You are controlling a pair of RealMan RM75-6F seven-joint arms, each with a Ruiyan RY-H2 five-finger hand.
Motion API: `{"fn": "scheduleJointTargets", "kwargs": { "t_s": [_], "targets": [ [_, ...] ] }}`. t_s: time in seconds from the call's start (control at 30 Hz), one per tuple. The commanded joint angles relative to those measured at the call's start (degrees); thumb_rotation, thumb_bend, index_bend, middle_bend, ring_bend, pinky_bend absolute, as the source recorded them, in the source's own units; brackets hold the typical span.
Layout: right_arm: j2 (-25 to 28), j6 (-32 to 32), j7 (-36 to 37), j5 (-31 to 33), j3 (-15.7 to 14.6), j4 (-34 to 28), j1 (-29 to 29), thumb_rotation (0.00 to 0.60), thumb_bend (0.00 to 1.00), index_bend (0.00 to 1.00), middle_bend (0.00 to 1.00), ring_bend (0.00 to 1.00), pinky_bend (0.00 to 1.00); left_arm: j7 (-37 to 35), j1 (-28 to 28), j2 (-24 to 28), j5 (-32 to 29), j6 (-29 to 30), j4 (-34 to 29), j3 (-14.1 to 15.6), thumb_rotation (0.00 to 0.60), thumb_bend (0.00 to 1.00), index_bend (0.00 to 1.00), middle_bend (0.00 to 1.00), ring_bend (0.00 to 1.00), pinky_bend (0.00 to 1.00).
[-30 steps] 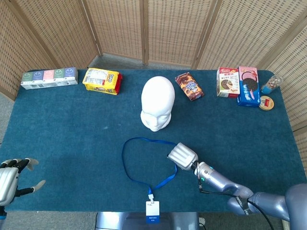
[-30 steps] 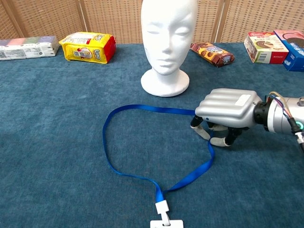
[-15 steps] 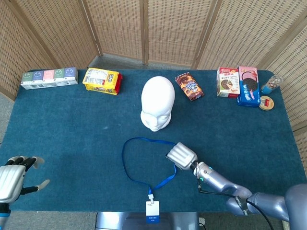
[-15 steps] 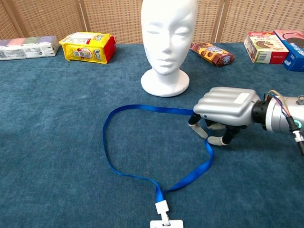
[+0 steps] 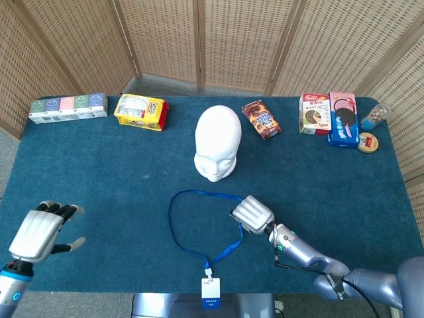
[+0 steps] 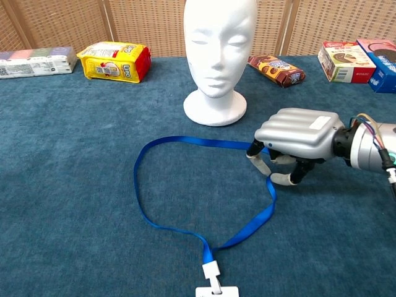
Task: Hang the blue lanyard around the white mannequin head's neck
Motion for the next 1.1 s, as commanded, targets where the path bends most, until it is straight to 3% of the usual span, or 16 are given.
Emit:
{"fn": "scheduleJointTargets", "kwargs": {
  "t_s": [0.03, 0.23, 0.47, 0.53, 0.87, 1.1],
  "targets": [
    [0.01, 0.15, -0.04, 0.02, -0.01, -0.13, -0.13, 0.600, 0.44, 0.70, 1.00, 1.00, 1.00, 0.72, -2.72, -1.49, 2.35, -2.03, 2.36, -0.96, 0.494, 0.12, 0.38, 0.62, 0.57, 0.46],
    [0.07, 0.60, -0.14, 0.26, 0.18, -0.32, -0.38, 0.600, 0.44, 0.70, 1.00, 1.00, 1.00, 2.28, -8.44, -3.79, 6.80, -6.50, 5.77, -2.20, 0.511, 0.14, 0.41, 0.74, 0.67, 0.61],
    [0.25, 0.67, -0.18, 0.56, 0.36, -0.46, -0.47, 0.600, 0.45, 0.70, 1.00, 1.00, 1.00, 3.32, -13.36, -5.14, 9.03, -11.35, 7.54, -2.47, 0.589, 0.14, 0.42, 0.98, 0.97, 0.92],
    [0.34, 0.81, -0.21, 0.61, 0.42, -0.47, -0.53, 0.600, 0.45, 0.71, 1.00, 1.00, 1.00, 3.44, -14.57, -5.24, 9.16, -12.82, 7.79, -2.49, 0.595, 0.14, 0.42, 1.00, 1.00, 0.98],
    [0.52, 0.96, 0.25, 0.89, 0.43, -0.38, -0.83, 0.600, 0.45, 0.71, 1.00, 1.00, 1.00, 4.24, -19.78, -6.74, 6.01, -21.20, 8.34, -2.19, 0.597, 0.24, 0.47, 1.00, 1.00, 1.00],
    [-0.11, 0.53, 0.55, 0.95, 0.41, 0.31, -0.68, 0.600, 0.45, 0.71, 1.00, 1.00, 1.00, 3.55, -23.31, -9.30, 4.45, -25.83, 9.91, -1.50, 0.598, 0.24, 0.47, 1.00, 1.00, 1.00]
  ]
}}
